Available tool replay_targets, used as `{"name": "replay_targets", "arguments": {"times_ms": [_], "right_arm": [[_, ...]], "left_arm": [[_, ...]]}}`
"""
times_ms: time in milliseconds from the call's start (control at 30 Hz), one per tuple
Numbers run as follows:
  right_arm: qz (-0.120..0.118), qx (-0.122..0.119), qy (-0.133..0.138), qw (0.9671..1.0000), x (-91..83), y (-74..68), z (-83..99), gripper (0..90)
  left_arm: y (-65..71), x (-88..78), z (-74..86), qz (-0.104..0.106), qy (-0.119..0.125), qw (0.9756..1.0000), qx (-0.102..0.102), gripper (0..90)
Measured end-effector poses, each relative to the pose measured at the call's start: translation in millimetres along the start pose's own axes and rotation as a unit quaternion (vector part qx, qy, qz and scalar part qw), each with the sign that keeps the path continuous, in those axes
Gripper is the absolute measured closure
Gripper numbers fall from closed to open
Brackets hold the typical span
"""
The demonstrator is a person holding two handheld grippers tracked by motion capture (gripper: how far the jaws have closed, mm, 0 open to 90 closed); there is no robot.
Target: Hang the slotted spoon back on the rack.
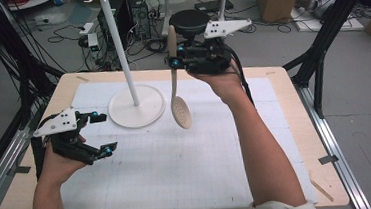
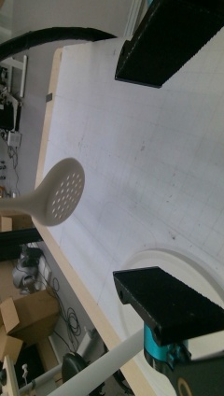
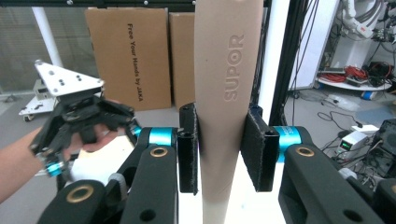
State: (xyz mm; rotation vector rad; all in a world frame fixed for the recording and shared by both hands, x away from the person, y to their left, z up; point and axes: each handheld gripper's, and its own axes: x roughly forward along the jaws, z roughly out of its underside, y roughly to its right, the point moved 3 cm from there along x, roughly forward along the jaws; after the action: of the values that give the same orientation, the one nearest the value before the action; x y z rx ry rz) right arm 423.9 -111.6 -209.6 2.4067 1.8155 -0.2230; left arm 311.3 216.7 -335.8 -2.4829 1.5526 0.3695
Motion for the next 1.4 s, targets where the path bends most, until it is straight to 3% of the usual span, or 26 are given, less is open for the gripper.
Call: {"name": "replay_targets", "arguments": {"times_ms": [533,667,1033,1400], "right_arm": [[0.008,-0.003,-0.021,0.9998,31.1,33.7,-45.5,69.9],[0.005,-0.001,-0.027,0.9996,38.2,38.3,-49.0,69.9],[0.025,0.005,-0.055,0.9982,67.5,57.1,-57.8,69.9],[0.027,-0.003,-0.079,0.9965,96.0,59.6,-64.8,69.9]], "left_arm": [[-3.1,-1.9,5.0,0.000,-0.001,1.0000,-0.005,5.8],[-3.3,-2.9,5.0,-0.002,0.000,1.0000,-0.005,5.9],[-5.8,-4.2,6.9,0.000,0.002,1.0000,-0.006,5.9],[-4.3,-2.4,6.9,0.004,0.003,1.0000,-0.005,5.8]]}}
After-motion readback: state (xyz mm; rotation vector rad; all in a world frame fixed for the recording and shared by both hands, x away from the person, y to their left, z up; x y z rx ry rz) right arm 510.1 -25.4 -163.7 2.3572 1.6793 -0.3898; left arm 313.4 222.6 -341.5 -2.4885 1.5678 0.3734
